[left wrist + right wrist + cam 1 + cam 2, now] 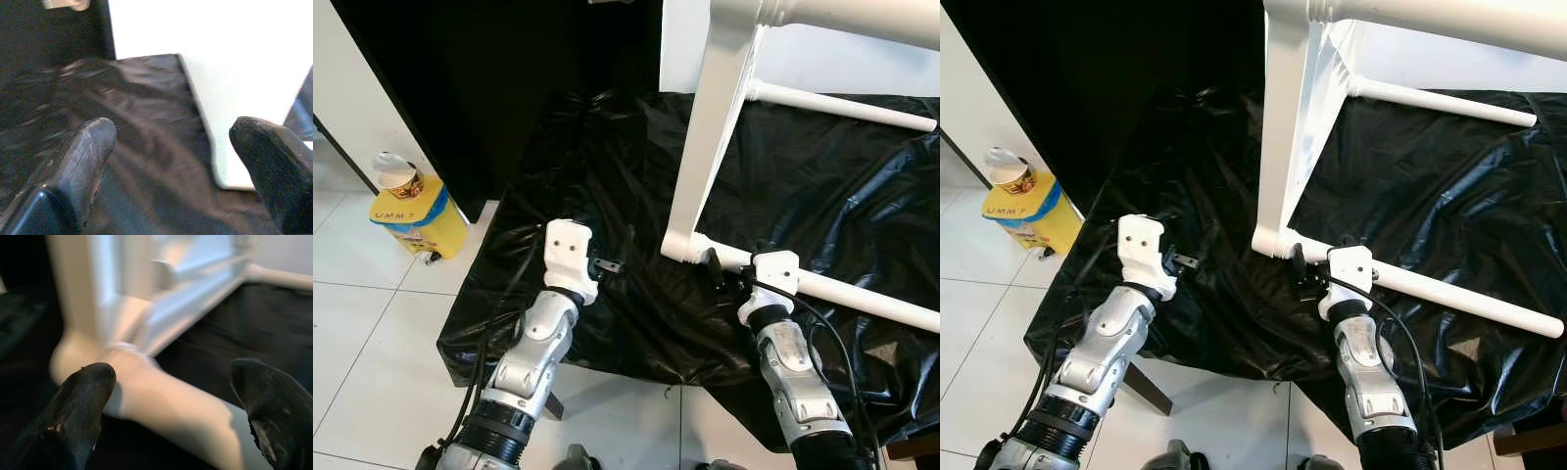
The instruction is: Building children table
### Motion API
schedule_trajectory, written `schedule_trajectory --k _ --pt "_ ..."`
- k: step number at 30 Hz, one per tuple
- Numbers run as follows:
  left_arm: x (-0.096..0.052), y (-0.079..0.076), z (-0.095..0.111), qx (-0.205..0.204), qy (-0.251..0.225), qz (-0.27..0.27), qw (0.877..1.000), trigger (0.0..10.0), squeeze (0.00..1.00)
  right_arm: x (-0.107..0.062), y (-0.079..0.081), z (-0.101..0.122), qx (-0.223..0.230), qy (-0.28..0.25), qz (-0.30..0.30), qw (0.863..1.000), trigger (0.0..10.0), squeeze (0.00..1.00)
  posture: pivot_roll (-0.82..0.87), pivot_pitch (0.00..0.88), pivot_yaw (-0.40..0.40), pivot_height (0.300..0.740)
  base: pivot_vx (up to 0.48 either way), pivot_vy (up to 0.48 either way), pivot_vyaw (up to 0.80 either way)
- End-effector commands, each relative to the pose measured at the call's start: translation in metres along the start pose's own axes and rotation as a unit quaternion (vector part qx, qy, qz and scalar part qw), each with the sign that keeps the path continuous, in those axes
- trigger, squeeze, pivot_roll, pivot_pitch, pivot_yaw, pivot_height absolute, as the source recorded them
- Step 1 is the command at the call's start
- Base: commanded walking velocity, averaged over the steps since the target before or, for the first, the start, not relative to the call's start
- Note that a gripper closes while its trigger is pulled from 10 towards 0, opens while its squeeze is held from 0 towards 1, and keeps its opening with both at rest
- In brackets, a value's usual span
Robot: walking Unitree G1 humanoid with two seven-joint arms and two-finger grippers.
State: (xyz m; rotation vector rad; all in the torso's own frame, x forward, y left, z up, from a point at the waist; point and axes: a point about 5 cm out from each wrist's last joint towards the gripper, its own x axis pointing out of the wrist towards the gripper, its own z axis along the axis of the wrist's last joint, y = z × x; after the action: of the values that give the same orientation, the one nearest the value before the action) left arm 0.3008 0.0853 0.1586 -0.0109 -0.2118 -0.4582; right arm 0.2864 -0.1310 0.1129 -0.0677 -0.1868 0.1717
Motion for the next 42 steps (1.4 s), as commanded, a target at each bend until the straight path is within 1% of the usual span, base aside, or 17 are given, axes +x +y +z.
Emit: schedule_trajectory --k 1,2,3,4,5,6,9,10,11,12,13,14,15,19,30,38,42 --pt "-0.001 -0.018 0.004 -0.016 -0.001 -0.179 0.984 10.0 0.12 0.001 0.011 -0.002 0.002 0.004 0.025 1.0 10.0 1.0 0.03 0.086 0.064 0.74 0.0 0.0 0.0" --pt "-0.001 -0.015 0.009 -0.033 -0.003 -0.175 0.984 10.0 0.22 0.002 0.017 -0.002 0.002 0.003 0.033 0.999 10.0 1.0 0.03 0.094 0.07 0.74 0.0 0.0 0.0" --pt "-0.001 -0.015 0.009 -0.033 -0.003 -0.175 0.984 10.0 0.22 0.002 0.017 -0.002 0.002 0.003 0.033 0.999 10.0 1.0 0.03 0.094 0.07 0.74 0.0 0.0 0.0" --pt "-0.005 -0.014 0.013 -0.052 -0.005 -0.178 0.983 10.0 0.22 0.003 0.022 -0.002 0.003 0.002 0.043 0.999 10.0 0.67 0.04 0.098 0.071 0.74 0.0 0.0 0.0" --pt "-0.005 -0.014 0.013 -0.052 -0.005 -0.178 0.983 10.0 0.22 0.003 0.022 -0.002 0.003 0.002 0.043 0.999 10.0 0.67 0.04 0.098 0.071 0.74 0.0 0.0 0.0" --pt "-0.01 -0.014 0.017 -0.057 -0.007 -0.185 0.981 10.0 0.0 0.003 0.027 -0.002 0.006 0.003 0.053 0.999 10.0 0.0 0.04 0.102 0.068 0.74 0.0 0.0 0.0" --pt "-0.017 -0.016 0.021 -0.068 -0.007 -0.197 0.978 10.0 0.0 0.004 0.031 -0.002 0.012 0.004 0.059 0.998 10.0 0.0 0.06 0.11 0.062 0.74 0.0 0.0 0.0" --pt "-0.026 -0.018 0.023 -0.069 -0.002 -0.205 0.976 10.0 1.0 0.005 0.035 -0.001 0.02 0.004 0.061 0.998 10.0 0.0 0.08 0.115 0.055 0.74 0.0 0.0 0.0" --pt "-0.026 -0.018 0.023 -0.069 -0.002 -0.205 0.976 10.0 1.0 0.005 0.035 -0.001 0.02 0.004 0.061 0.998 10.0 0.0 0.08 0.115 0.055 0.74 0.0 0.0 0.0" --pt "-0.034 -0.018 0.023 -0.054 0.008 -0.204 0.977 10.0 0.75 0.008 0.039 -0.001 0.031 0.002 0.054 0.998 10.0 0.0 0.1 0.121 0.038 0.74 0.0 0.0 0.0" --pt "-0.041 -0.018 0.023 -0.042 0.016 -0.197 0.979 10.0 0.0 0.012 0.041 0.001 0.042 -0.001 0.04 0.998 10.0 0.0 0.12 0.123 0.025 0.74 0.0 0.0 0.0" --pt "-0.041 -0.018 0.023 -0.042 0.016 -0.197 0.979 10.0 0.0 0.012 0.041 0.001 0.042 -0.001 0.04 0.998 10.0 0.0 0.12 0.123 0.025 0.74 0.0 0.0 0.0" --pt "-0.048 -0.018 0.023 -0.037 0.021 -0.192 0.98 10.0 0.0 0.017 0.044 0.003 0.049 -0.007 0.021 0.999 10.0 0.0 0.13 0.124 0.021 0.74 0.0 0.0 0.0" --pt "-0.057 -0.018 0.024 -0.035 0.028 -0.182 0.982 10.0 0.0 0.028 0.051 0.01 0.061 -0.02 0.008 0.998 10.0 0.0 0.16 0.123 0.005 0.74 0.0 0.0 0.0" --pt "-0.065 -0.017 0.033 -0.033 0.038 -0.152 0.987 10.0 0.0 0.046 0.066 0.02 0.062 -0.039 0.007 0.997 10.0 0.0 0.24 0.123 -0.031 0.74 0.0 0.0 0.0" --pt "-0.072 -0.016 0.037 -0.03 0.042 -0.136 0.989 10.0 0.0 0.056 0.073 0.023 0.051 -0.042 -0.037 0.997 10.0 0.0 0.28 0.121 -0.047 0.74 0.0 0.0 0.0" --pt "-0.076 -0.015 0.038 -0.026 0.048 -0.13 0.99 10.0 0.0 0.063 0.079 0.025 0.05 -0.034 -0.081 0.995 10.0 0.0 0.31 0.122 -0.047 0.74 0.0 0.0 0.0"
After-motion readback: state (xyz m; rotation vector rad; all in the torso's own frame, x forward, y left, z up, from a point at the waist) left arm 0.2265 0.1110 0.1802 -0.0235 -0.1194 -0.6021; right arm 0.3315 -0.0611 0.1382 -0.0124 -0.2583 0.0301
